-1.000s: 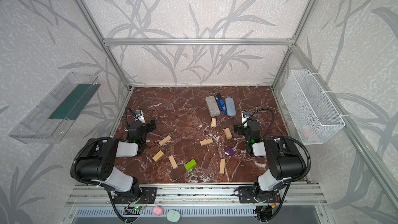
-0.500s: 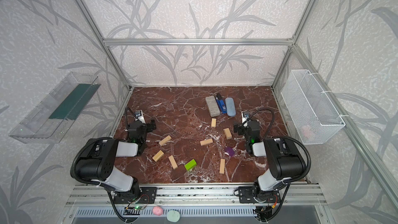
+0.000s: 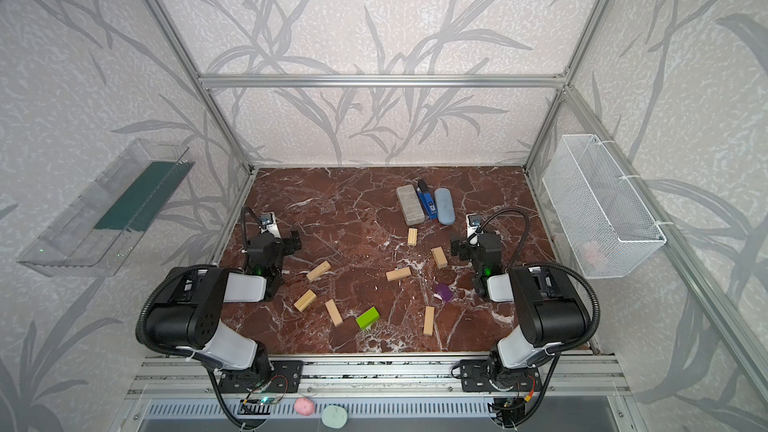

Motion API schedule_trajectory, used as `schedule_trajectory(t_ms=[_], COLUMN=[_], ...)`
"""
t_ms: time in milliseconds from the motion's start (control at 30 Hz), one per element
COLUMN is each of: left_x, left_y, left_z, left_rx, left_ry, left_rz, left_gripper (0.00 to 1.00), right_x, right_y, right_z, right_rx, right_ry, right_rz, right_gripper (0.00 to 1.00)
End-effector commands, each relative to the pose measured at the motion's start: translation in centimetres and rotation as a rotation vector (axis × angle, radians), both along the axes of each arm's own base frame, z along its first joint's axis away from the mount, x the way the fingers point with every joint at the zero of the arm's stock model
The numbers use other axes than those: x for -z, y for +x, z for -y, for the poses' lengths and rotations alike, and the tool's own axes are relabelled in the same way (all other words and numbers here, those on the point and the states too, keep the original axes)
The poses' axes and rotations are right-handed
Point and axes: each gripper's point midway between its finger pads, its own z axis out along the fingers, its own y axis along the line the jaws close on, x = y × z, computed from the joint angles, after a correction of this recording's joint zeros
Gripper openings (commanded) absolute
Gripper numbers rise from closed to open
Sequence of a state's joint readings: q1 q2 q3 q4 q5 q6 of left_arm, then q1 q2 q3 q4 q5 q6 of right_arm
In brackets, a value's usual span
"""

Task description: Build the wood block tower

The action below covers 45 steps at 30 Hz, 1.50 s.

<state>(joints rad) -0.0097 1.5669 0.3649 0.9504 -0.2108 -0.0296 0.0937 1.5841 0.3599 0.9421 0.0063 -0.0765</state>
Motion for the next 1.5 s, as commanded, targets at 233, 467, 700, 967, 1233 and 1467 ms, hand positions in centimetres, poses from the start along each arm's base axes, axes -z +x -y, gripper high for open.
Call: schedule_trajectory(t_ms=[233,467,700,967,1233,1467], left_x=[-2.0,-5.0,-9.4,-10.0,-8.8,-8.0], left_y=[-0.4,-1.6,-1.7,-2.3,-2.0,-4.3], left_z=[0.5,1.0,2.7,1.6,5.9,11.8], left_rx=[0.039,0.069,0.127,-0.045,0.128,0.304], left_ry=[0.0,-0.011,-0.184,-0.492,-0.602,-0.575], left_rz=[0.039,0.069,0.154,0.158,-0.029,-0.171], left_gripper=[1.0,1.0,0.99,1.0,1.0,1.0], right_x=[-3.1,-5.7,-8.7,-6.8,-5.7,-4.6], right_y=[0.2,-0.6,-1.0,-2.4,-2.6,-4.2], right_z=[-0.1,0.5,1.0,0.6,-3.3,-7.9], right_rx=[0.003,0.032,0.13,0.193,0.053,-0.061], right_ry=[0.003,0.006,0.215,0.505,0.556,0.475], right_rz=[0.078,0.107,0.073,-0.069,-0.247,-0.377], right_gripper=[0.99,0.99,0.99,0.99,0.99,0.99])
